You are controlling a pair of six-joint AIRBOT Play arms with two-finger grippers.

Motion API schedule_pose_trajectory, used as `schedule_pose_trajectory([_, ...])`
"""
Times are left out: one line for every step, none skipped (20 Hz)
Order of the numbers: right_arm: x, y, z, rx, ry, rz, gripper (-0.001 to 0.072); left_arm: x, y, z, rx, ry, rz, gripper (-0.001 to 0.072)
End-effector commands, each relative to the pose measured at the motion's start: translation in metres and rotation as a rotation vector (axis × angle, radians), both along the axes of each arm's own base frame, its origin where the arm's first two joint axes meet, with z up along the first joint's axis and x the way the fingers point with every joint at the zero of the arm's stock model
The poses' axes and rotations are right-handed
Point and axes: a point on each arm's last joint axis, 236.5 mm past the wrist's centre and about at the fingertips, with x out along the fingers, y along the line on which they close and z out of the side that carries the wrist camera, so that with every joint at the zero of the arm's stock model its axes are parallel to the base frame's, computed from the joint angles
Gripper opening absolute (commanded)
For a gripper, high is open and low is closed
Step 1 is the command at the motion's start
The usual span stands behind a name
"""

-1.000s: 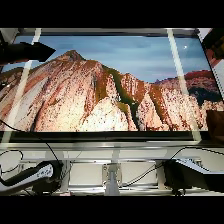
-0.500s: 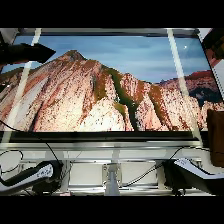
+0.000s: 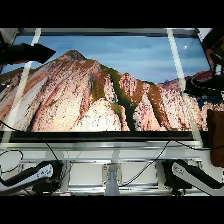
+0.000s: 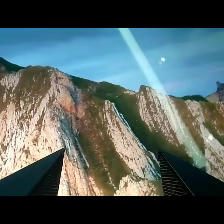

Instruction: Fold the clothes and pants, and hang the long-sleeved shirts on hangers.

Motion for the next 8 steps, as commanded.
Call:
schedule_pose_trajectory([0.0048,0.0294,0.0254,-0.093,-0.029,0.087,0.0015,-0.0001,0.0004,0.0003,0.001,-0.001,0.001,0.0649])
schedule_pose_trajectory([0.0072,0.0308,0.0287,-0.087,-0.043,0.087,0.0014,-0.0001,0.0004,0.0003,0.001,-0.001,0.001,0.0649])
schedule_pose_trajectory([0.0093,0.0306,0.0298,-0.088,-0.052,0.085,0.0014,-0.0001,0.0004,0.0003,0.001,-0.001,0.001,0.0649])
schedule_pose_trajectory([0.0095,0.0306,0.0298,-0.088,-0.053,0.085,0.0014,-0.0001,0.0004,0.0003,0.001,-0.001,0.001,0.0649])
schedule_pose_trajectory([0.0094,0.0306,0.0299,-0.089,-0.053,0.085,0.0014,-0.0001,0.0004,0.0003,0.001,-0.001,0.001,0.0649])
schedule_pose_trajectory([0.0095,0.0306,0.0298,-0.088,-0.053,0.085,0.0014,-0.0001,0.0004,0.0003,0.001,-0.001,0.001,0.0649])
schedule_pose_trajectory([0.0094,0.0306,0.0297,-0.088,-0.053,0.085,0.0014,-0.0001,0.0004,0.0003,0.001,-0.001,0.001,0.0649])
schedule_pose_trajectory([0.0095,0.0306,0.0298,-0.088,-0.053,0.085,0.0014,-0.0001,0.0004,0.0003,0.001,-0.001,0.001,0.0649])
